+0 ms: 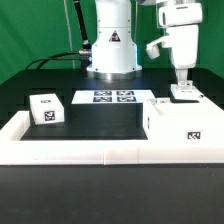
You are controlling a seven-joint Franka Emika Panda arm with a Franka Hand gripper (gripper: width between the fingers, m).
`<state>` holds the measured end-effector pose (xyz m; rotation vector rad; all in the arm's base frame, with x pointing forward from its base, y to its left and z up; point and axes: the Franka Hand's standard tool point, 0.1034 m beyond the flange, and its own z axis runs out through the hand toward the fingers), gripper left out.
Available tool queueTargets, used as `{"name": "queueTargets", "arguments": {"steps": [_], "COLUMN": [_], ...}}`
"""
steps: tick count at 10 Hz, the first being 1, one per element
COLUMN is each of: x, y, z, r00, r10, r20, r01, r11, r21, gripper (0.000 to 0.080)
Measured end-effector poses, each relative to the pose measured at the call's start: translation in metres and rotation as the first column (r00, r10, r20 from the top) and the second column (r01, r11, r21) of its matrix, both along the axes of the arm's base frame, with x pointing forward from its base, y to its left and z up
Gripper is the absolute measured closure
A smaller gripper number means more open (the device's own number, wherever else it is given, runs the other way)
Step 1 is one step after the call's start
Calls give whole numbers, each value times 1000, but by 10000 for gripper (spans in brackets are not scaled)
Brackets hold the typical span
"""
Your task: Assemble cabinet
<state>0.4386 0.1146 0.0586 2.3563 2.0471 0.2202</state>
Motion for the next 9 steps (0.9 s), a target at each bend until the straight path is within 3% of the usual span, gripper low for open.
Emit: {"name": "queueTargets", "arguments": {"steps": [4,9], "x": [0,16], "y": [-2,-4], "z": [-2,0], "r00": [1000,1000], "r10": [-5,-13], "r20": [-4,-8], "r01": [5,13], "r11": [1000,1000], "r21": [0,-4], "gripper": [731,731]}}
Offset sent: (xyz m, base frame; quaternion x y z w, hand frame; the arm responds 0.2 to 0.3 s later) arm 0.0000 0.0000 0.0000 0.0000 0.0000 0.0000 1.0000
